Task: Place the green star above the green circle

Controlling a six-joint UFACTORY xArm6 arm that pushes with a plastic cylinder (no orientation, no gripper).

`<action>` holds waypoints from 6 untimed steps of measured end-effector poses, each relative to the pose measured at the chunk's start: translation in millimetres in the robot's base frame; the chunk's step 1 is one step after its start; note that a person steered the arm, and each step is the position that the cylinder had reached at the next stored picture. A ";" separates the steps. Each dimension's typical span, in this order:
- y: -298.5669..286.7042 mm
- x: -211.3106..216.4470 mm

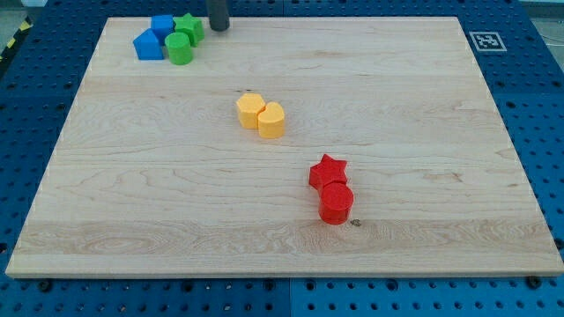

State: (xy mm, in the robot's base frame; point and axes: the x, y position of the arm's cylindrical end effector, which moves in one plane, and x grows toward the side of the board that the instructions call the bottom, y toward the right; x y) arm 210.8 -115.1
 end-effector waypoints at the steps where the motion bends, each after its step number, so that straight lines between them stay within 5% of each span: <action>1: -5.1 0.0; 3: -15.8 -0.5; 4: 48.8 0.9; 6: 217.0 117.5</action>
